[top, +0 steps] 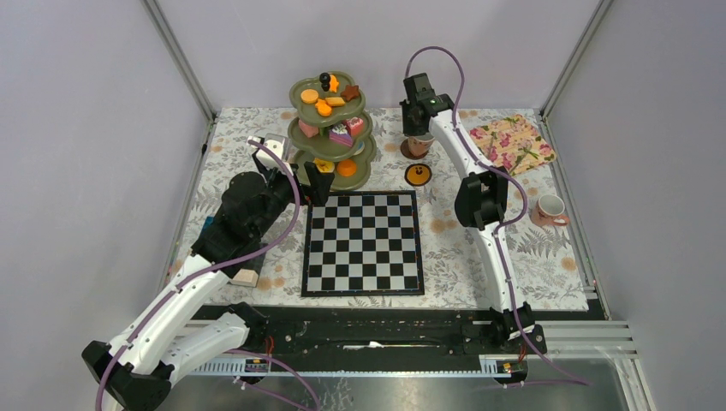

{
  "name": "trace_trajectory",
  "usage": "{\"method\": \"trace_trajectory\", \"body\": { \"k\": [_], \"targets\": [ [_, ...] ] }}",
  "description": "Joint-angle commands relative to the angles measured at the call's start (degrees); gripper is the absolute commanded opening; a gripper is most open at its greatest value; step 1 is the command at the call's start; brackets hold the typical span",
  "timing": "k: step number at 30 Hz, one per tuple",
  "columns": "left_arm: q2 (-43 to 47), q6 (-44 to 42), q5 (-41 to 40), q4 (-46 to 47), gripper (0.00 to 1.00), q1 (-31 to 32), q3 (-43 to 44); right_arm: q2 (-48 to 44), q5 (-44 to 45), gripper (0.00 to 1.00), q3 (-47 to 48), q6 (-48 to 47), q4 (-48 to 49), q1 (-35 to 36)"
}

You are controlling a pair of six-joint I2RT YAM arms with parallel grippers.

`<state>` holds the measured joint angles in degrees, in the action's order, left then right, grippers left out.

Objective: Serve the afternoon tea

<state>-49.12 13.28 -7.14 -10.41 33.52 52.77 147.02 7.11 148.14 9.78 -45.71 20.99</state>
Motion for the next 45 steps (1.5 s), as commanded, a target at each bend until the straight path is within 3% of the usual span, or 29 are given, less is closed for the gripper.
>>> {"method": "trace_trajectory", "body": {
  "k": [1,17,30,37,42,45],
  "targets": [
    [1.2,-0.4,-0.2,2.6,0.99,0.2,-0.4,-0.8,2.0,0.13,4.0,-1.9,4.3,0.7],
    [1.1,-0.4,-0.2,2.6,0.99,0.2,-0.4,1.0,1.5,0.21,4.4,-3.2,5.1,1.3],
    [0.9,-0.4,0.0,2.6,0.99,0.2,-0.4,-1.9,2.2,0.54,4.9,-3.4,4.7,1.8],
    [0.5,-0.4,0.3,2.6,0.99,0.2,-0.4,-8.9,2.7,0.69,4.5,-2.4,1.5,2.1],
    [0.5,-0.4,0.0,2.6,0.99,0.2,-0.5,-17.3,5.2,0.81,-0.9,-1.0,-0.6,2.1],
    [0.3,-0.3,0.2,2.6,0.99,0.2,-0.4,-24.3,9.6,0.84,-9.6,-0.9,0.2,2.0]
  ]
}}
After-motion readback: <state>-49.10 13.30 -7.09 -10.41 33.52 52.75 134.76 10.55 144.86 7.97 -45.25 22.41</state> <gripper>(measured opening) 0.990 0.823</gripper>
